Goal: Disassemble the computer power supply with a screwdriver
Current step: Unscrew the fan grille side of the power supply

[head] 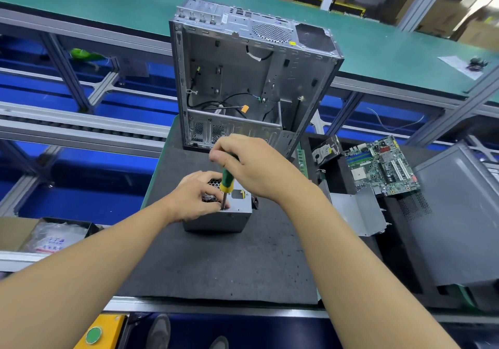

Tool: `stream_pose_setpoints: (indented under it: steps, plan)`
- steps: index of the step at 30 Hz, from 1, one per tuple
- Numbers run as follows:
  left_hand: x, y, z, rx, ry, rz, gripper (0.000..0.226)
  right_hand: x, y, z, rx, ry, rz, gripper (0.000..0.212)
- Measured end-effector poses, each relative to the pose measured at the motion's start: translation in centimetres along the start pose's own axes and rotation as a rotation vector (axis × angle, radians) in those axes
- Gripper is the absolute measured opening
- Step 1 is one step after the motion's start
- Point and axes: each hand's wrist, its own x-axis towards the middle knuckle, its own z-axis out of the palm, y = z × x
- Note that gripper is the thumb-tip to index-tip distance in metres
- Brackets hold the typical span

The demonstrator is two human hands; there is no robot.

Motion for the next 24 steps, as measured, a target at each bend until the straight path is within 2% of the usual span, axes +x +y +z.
stream_pose_setpoints:
  steps: [3,6,9,12,17,19,21,24]
  plan:
    - [0.02,-0.23,0.1,0.021,0.015,0.002,0.015,0.07,0.1,0.1,-0.005,0.013,0.006,0.022]
    - [0.0,-0.2,0.12,0.031,0.023,-0.011,0.014,-0.12,0.4,0.2,0.128,-0.018,0.09,0.01]
    - [0.11,-0.22,0.07,0.037,0.02,-0.013,0.013,-0.14,0.42,0.29,0.154,0.027,0.06,0.01]
    - [0.2,-0.18,0.0,0.044,0.022,-0.008,0.013,-0.24,0.54,0.09,0.184,0.084,0.017,0.015]
    - [0.25,-0.05,-0.07,0.045,0.036,-0.02,0.01,-0.23,0.39,-0.43,0.139,0.047,-0.019,0.04]
    - [0.19,0.1,-0.12,0.03,0.034,-0.024,0.01,-0.25,0.25,-0.52,0.123,0.037,-0.002,0.044]
    - [0.1,0.24,-0.14,0.012,0.036,-0.019,0.012,-0.15,0.21,-0.55,0.056,0.029,0.014,0.039]
    - [0.05,0.23,-0.23,-0.006,0.032,-0.019,0.011,0.04,0.0,-0.61,-0.055,0.052,-0.008,0.017]
